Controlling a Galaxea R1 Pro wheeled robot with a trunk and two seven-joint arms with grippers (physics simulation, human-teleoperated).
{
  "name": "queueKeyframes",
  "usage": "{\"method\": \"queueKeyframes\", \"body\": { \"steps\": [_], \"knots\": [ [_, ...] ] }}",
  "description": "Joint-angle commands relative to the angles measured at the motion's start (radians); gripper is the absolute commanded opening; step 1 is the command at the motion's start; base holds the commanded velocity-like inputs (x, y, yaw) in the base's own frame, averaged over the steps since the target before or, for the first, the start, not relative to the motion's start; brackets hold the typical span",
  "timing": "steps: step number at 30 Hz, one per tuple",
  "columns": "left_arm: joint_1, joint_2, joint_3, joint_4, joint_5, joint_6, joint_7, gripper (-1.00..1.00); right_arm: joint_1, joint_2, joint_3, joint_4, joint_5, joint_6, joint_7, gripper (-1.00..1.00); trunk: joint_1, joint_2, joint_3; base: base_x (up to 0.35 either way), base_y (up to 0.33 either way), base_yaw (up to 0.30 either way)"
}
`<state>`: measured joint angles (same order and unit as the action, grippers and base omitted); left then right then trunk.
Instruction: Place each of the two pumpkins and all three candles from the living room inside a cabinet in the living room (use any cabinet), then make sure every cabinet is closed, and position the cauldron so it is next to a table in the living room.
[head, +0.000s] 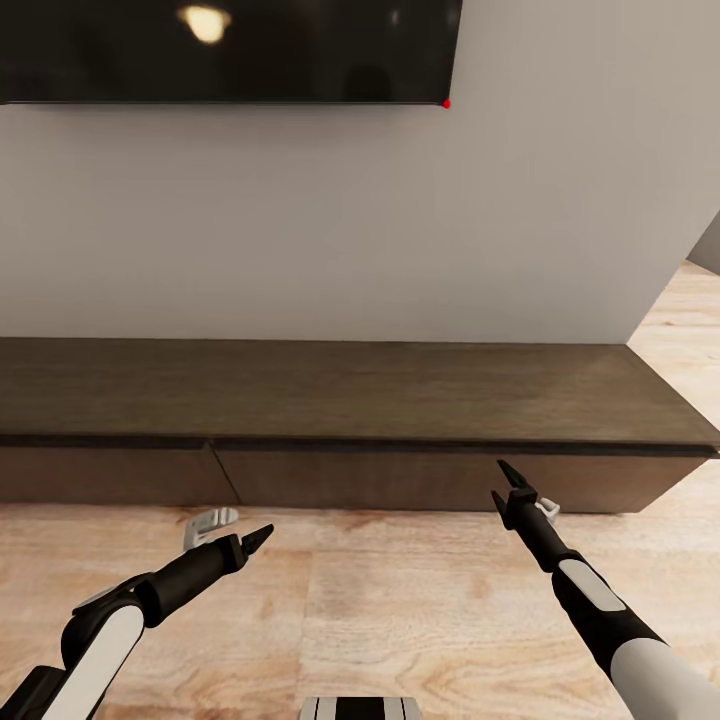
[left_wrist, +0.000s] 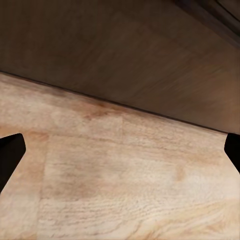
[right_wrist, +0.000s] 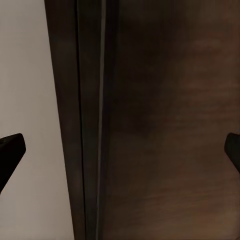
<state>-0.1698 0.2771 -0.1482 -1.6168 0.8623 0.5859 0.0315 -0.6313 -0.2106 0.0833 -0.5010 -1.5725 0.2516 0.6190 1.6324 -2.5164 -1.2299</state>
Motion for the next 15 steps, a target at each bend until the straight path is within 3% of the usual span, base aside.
{"method": "queueKeyframes", "body": {
  "steps": [1, 8, 15],
  "knots": [
    [-0.001, 0.001, -0.001, -0.001, 0.006, 0.003, 0.003, 1.0, -0.001, -0.001, 0.006, 0.001, -0.011, 0.003, 0.003, 1.0, 0.0, 0.0, -0.001, 0.005, 0.0, 0.0],
    [-0.001, 0.001, 0.002, -0.002, 0.007, 0.008, -0.062, 1.0, -0.001, -0.002, 0.0, 0.001, -0.011, 0.003, 0.003, 1.0, 0.002, -0.001, -0.016, 0.001, 0.0, 0.0],
    [-0.001, 0.001, 0.003, -0.002, 0.007, 0.01, -0.078, 1.0, -0.001, -0.003, 0.0, 0.001, -0.011, 0.003, 0.003, 1.0, 0.003, -0.002, -0.032, 0.0, 0.0, 0.0]
  ]
}}
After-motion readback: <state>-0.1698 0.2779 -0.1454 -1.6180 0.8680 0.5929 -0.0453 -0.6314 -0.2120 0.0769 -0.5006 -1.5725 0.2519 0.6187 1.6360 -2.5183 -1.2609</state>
